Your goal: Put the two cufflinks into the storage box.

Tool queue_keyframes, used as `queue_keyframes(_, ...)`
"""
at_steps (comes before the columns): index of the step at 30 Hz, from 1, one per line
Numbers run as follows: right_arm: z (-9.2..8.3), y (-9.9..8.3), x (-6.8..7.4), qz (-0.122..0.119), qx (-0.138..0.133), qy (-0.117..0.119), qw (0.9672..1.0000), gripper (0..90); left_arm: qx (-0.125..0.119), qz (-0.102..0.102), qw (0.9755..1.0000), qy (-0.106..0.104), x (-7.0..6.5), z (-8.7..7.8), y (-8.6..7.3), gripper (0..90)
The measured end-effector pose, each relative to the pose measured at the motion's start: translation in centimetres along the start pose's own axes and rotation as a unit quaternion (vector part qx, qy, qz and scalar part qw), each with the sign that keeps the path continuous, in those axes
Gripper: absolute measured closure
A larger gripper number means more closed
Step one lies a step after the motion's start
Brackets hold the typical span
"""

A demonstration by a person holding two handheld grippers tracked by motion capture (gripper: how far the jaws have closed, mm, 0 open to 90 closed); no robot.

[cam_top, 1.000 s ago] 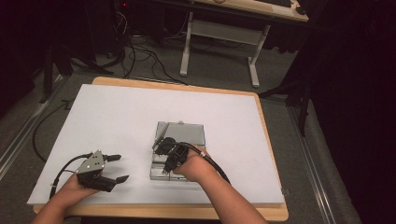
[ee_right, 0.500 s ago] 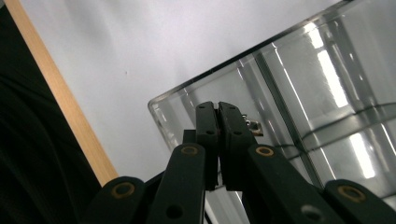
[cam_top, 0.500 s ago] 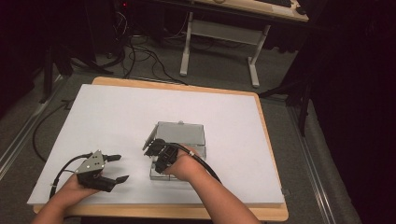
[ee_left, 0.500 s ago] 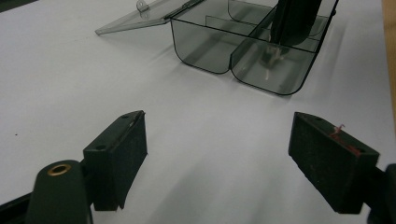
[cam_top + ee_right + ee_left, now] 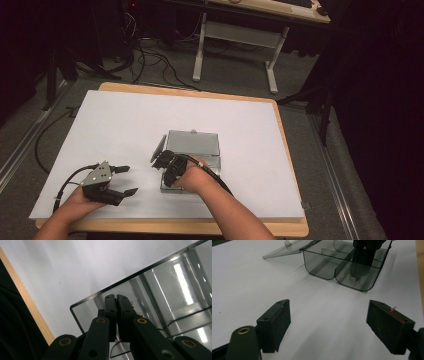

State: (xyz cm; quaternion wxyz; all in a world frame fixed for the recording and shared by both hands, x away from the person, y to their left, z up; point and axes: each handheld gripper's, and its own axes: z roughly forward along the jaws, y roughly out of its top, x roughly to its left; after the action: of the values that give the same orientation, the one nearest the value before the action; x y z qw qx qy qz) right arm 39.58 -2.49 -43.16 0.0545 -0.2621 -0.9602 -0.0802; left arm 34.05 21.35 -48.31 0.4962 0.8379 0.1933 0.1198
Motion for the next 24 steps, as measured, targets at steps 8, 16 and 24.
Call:
queue_keyframes(8, 0.1, 0.0, 0.0, -0.001, 0.003, 0.0, 1.0, 84.0, 0.0, 0.0, 1.0, 0.001, 0.0, 0.0, 0.0, 20.0)
queue_keyframes(16, -1.0, -0.3, -0.1, 0.001, -0.015, -0.006, 0.9999, 81.9, 0.001, 0.002, 1.0, 0.001, 0.0, 0.0, 0.0, 20.0)
queue_keyframes(24, -2.8, -1.3, -0.8, 0.018, -0.03, -0.027, 0.999, 79.5, 0.001, 0.002, 1.0, 0.001, 0.0, 0.0, 0.0, 20.0)
